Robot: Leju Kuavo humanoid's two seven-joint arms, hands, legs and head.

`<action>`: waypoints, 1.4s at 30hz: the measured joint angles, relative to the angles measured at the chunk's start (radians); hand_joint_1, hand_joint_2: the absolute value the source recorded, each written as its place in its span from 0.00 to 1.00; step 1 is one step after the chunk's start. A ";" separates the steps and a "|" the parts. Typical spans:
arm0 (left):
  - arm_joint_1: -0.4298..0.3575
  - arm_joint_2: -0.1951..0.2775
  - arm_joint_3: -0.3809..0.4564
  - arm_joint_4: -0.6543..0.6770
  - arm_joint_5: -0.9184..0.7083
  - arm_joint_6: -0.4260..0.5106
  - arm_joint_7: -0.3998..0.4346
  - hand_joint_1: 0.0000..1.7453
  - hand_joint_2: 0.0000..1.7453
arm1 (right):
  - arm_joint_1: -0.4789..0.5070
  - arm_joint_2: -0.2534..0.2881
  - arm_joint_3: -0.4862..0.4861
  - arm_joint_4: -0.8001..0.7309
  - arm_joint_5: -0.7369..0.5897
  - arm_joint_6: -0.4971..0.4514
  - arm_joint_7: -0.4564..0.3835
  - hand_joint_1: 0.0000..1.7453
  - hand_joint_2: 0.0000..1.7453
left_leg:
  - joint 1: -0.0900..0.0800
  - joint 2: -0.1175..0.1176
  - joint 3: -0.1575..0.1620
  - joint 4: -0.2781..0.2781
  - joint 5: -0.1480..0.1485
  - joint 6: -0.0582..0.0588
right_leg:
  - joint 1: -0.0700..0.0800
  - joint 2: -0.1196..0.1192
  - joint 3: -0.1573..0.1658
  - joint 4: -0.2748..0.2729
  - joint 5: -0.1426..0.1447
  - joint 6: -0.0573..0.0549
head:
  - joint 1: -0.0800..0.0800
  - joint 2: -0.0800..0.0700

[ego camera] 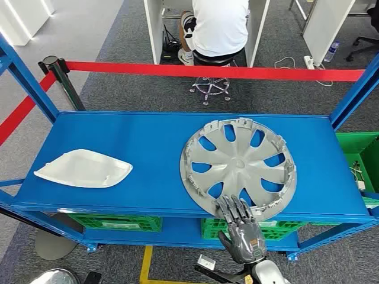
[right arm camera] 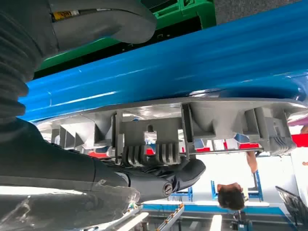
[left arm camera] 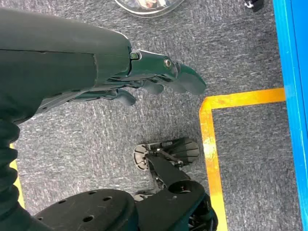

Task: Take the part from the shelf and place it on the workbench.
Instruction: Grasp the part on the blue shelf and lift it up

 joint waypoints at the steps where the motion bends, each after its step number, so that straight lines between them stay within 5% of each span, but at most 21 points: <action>1: 0.000 0.000 0.000 0.000 0.000 0.000 0.000 0.00 1.00 | 0.000 0.000 0.001 0.000 0.001 -0.002 0.002 1.00 1.00 | 0.000 0.000 0.000 0.000 0.000 0.000 | 0.000 0.000 0.000 0.000 0.000 0.000 | 0.000 0.000; 36: 0.002 0.000 0.000 0.000 -0.011 0.005 0.000 0.00 1.00 | 0.032 -0.001 -0.021 -0.092 0.117 -0.013 0.049 1.00 1.00 | 0.000 0.000 0.000 0.000 0.000 0.001 | 0.000 -0.001 0.001 -0.001 0.000 0.000 | 0.000 0.000; 37: 0.002 0.000 0.000 0.000 -0.011 0.005 0.000 0.00 1.00 | 0.032 -0.001 -0.021 -0.093 0.119 -0.013 0.049 0.93 1.00 | 0.000 0.000 0.000 0.000 0.000 0.001 | 0.000 -0.001 0.001 -0.001 0.000 0.000 | 0.000 0.000; 40: 0.002 0.000 0.000 0.000 -0.012 0.005 0.000 0.00 1.00 | 0.034 -0.001 -0.021 -0.094 0.123 -0.013 0.049 0.22 1.00 | 0.000 0.000 0.000 0.000 0.000 0.001 | 0.000 -0.001 0.001 -0.001 0.000 0.000 | 0.000 0.000; 41: 0.002 0.000 0.000 0.000 -0.013 0.006 0.000 0.00 1.00 | 0.035 -0.001 -0.022 -0.094 0.126 -0.013 0.049 0.26 1.00 | 0.000 0.000 0.000 0.000 0.000 0.001 | 0.000 -0.001 0.001 -0.001 0.000 0.000 | 0.000 0.000; 42: 0.002 0.000 0.000 0.000 -0.013 0.006 0.000 0.00 1.00 | 0.036 -0.001 -0.022 -0.094 0.129 -0.012 0.050 0.50 1.00 | 0.000 0.000 0.000 0.000 0.000 0.001 | 0.000 -0.001 0.001 -0.001 0.000 0.000 | 0.000 0.000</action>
